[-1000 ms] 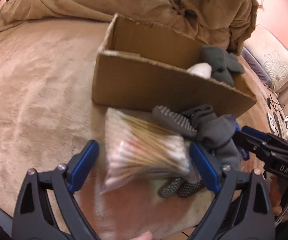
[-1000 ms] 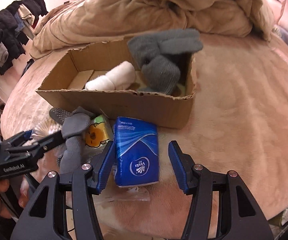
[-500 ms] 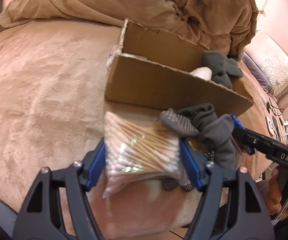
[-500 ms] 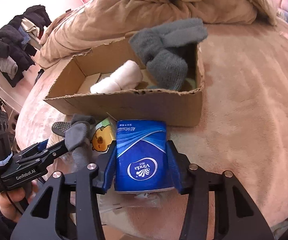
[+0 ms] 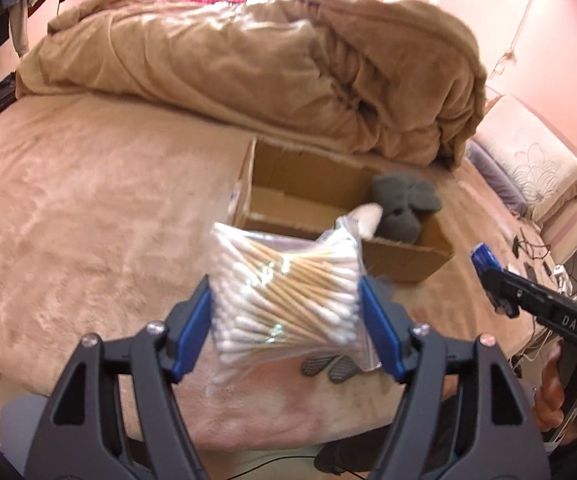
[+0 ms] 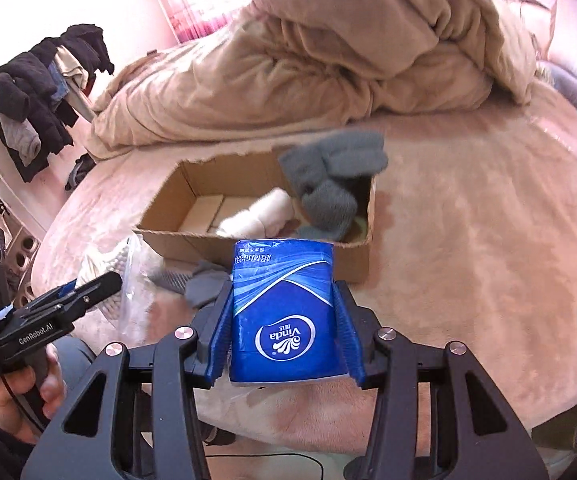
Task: Organize objects
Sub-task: 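Lower the swab bag into the box with the left tool while the right tool releases the tissue pack there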
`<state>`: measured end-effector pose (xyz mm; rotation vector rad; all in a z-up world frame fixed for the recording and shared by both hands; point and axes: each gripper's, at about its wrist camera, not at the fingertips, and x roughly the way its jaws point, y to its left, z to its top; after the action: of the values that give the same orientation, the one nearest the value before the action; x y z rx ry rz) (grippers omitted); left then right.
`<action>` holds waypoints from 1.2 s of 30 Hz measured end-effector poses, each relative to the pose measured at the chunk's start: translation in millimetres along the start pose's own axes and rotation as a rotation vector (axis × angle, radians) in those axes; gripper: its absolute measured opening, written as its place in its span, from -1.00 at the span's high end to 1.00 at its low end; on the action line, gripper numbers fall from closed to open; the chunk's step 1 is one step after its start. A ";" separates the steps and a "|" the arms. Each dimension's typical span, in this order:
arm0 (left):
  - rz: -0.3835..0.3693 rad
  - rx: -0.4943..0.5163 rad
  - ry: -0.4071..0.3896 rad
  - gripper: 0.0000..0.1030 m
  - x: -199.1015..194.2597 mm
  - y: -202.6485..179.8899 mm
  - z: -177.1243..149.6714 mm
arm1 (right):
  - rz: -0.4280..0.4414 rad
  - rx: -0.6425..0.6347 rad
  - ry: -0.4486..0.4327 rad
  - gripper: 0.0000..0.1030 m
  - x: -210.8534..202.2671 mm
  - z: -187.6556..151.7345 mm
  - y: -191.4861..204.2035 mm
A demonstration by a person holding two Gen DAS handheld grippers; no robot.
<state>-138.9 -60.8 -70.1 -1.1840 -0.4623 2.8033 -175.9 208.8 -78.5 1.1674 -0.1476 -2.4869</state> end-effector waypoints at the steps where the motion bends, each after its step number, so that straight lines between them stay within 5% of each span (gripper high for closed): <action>1: -0.006 0.009 -0.017 -0.38 -6.9 -3.1 3.3 | -0.003 -0.005 -0.011 0.04 -6.0 1.9 2.1; 20: -0.027 0.101 -0.152 -0.38 -27.5 -31.7 73.4 | 0.012 -0.076 -0.170 0.03 -46.3 57.7 28.3; 36: -0.029 0.120 -0.032 -0.38 83.7 -17.7 79.1 | -0.017 -0.101 -0.050 0.03 57.9 79.0 16.1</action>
<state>-254.8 -49.2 -70.4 -1.1005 -0.3057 2.7851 -264.4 166.1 -64.8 1.0704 -0.0250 -2.5078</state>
